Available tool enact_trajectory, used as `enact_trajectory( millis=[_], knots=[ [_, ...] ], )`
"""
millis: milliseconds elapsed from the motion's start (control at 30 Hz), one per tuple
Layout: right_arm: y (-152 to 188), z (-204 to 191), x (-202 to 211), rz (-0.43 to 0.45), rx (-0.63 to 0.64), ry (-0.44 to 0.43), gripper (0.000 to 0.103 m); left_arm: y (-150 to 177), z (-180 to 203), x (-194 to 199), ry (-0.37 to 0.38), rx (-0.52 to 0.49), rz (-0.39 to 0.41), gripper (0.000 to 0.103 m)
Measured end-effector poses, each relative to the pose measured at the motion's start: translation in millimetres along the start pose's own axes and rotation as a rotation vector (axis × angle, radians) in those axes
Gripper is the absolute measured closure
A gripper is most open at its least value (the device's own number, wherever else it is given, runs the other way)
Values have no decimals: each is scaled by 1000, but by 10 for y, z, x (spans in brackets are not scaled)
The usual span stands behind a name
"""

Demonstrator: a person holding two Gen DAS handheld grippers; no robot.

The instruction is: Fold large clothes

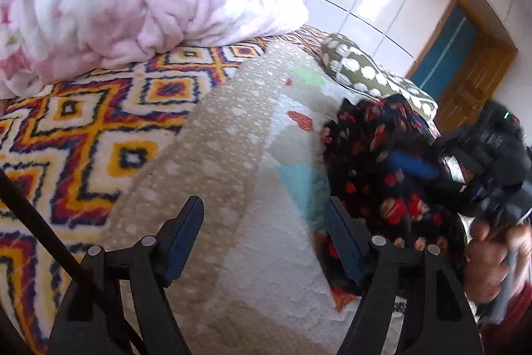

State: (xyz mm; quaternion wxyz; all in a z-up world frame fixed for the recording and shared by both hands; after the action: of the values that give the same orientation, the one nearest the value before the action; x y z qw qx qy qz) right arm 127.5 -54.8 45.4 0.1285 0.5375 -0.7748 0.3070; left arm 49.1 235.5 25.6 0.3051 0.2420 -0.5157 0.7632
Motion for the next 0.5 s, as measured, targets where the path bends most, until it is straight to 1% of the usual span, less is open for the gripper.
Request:
enact_trajectory(
  millis=[67, 133, 267, 367, 433, 500],
  knots=[
    [71, 30, -223, -12, 4, 38, 72, -45, -97, 23, -8, 31, 8, 30],
    [196, -23, -270, -8, 63, 68, 70, -84, -188, 34, -4, 61, 8, 30],
    [468, -236, -259, -42, 190, 110, 69, -122, -312, 32, 7, 110, 0, 29],
    [712, -273, -316, -82, 219, 106, 68, -116, -356, 31, 0, 125, 0, 29],
    [872, -242, -335, -77, 219, 102, 68, -102, -369, 22, -10, 117, -2, 29],
    [962, -210, -308, -57, 188, 77, 68, -78, -355, 10, -20, 104, -8, 29]
  ],
)
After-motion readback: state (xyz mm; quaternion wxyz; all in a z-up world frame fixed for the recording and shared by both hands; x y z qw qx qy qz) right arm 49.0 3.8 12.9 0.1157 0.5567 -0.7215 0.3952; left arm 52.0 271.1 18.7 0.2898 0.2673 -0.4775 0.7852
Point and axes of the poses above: each gripper's, at about its wrist camera, not at the fingertips, and x roughly against the way its jaws point, z to its right, y to its underside, the point moved 2 cm from there along -x, roughly the way its jaws point, and after that the axes turned 2 degrees about -z, right-handed, at the moved point
